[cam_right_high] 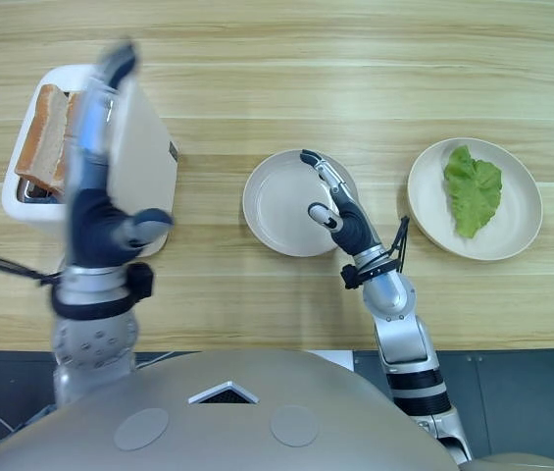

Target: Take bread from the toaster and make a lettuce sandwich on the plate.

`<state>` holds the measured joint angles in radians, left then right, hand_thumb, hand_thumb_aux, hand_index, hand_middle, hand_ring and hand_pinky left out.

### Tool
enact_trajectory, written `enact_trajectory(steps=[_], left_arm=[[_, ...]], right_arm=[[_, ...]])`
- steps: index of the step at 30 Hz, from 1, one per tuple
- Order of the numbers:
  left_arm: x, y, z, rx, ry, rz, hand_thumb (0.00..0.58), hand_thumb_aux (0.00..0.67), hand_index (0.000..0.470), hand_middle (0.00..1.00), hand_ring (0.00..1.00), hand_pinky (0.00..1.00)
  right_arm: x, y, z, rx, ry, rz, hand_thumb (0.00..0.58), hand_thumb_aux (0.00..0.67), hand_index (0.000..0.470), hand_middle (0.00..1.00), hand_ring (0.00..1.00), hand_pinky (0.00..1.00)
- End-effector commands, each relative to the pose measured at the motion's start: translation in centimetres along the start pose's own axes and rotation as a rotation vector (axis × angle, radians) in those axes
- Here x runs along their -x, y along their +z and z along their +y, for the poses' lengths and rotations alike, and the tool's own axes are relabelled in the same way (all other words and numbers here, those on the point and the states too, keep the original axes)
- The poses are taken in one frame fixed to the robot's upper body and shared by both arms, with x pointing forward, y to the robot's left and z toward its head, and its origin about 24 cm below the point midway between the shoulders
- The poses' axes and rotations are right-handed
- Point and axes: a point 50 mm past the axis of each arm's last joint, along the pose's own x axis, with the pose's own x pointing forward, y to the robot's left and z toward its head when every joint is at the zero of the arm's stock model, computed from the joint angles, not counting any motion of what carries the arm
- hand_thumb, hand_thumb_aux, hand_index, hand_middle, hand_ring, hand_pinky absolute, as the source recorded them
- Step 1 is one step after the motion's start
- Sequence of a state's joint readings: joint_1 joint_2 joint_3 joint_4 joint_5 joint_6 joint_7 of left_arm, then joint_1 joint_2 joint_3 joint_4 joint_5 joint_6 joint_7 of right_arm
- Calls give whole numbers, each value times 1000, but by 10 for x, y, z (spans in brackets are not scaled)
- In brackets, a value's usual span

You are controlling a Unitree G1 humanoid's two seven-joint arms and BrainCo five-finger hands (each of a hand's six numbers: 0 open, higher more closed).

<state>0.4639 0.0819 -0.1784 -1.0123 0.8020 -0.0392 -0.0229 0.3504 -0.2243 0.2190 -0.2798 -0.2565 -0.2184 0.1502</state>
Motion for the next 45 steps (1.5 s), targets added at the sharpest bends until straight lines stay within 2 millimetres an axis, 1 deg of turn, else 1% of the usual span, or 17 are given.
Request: enact_trajectory(steps=[1,4,9,16,17,18,19,21,25,29,30,31,37,38,39,44,45], left_arm=[[4,-34,35,-326,64,187,0,0,0,0,0,0],[11,-65,51,-478,91,322,0,0,0,0,0,0],[14,-103,55,-581,76,421,0,0,0,0,0,0],[7,-148,27,-600,-81,474,0,0,0,0,0,0],[10,-152,23,-609,-109,487,156,97,68,0,0,0],[12,-155,19,-615,-134,497,319,221,155,0,0,0],[15,-157,16,-620,-154,508,445,347,243,0,0,0],[21,-159,12,-629,-191,534,464,370,260,0,0,0],[32,-159,12,-650,-227,585,462,368,258,0,0,0],[34,-156,19,-676,-215,609,460,365,256,0,0,0],[34,-153,22,-686,-210,616,291,197,138,0,0,0],[34,-151,25,-697,-205,618,0,0,0,0,0,0],[35,-131,37,-704,-218,637,0,0,0,0,0,0],[35,-130,37,-697,-221,640,482,394,276,0,0,0],[35,-129,37,-690,-223,641,580,670,470,0,0,0],[31,-129,34,-648,-251,640,580,670,470,0,0,0],[29,-129,34,-650,-250,632,580,670,470,98,98,98]], right_arm=[[2,0,0,0,-20,9,0,0,0,0,0,0],[4,-1,-1,2,-30,15,0,0,0,0,0,0],[8,-3,-2,4,-55,30,0,0,0,0,0,0],[22,-7,-7,7,-131,67,0,0,0,0,0,0],[23,-7,-8,8,-138,71,0,0,0,0,0,0],[24,-8,-9,9,-143,73,0,0,0,0,0,0],[24,-8,-9,10,-146,75,0,0,0,0,0,0],[24,-8,-11,13,-150,76,0,0,0,0,0,0],[24,-9,-12,16,-153,75,0,0,0,0,0,0],[24,-9,-12,16,-151,74,0,0,0,0,0,0],[23,-9,-12,16,-151,74,0,0,0,0,0,0],[23,-9,-13,16,-152,74,0,0,0,0,0,0],[23,-9,-13,12,-157,75,0,0,0,0,0,0],[23,-9,-13,11,-158,75,0,0,0,0,0,0],[23,-9,-12,10,-159,75,0,0,0,0,0,0],[21,-10,-12,8,-160,75,0,0,0,0,0,0],[21,-10,-12,7,-160,75,0,0,0,0,0,0]])
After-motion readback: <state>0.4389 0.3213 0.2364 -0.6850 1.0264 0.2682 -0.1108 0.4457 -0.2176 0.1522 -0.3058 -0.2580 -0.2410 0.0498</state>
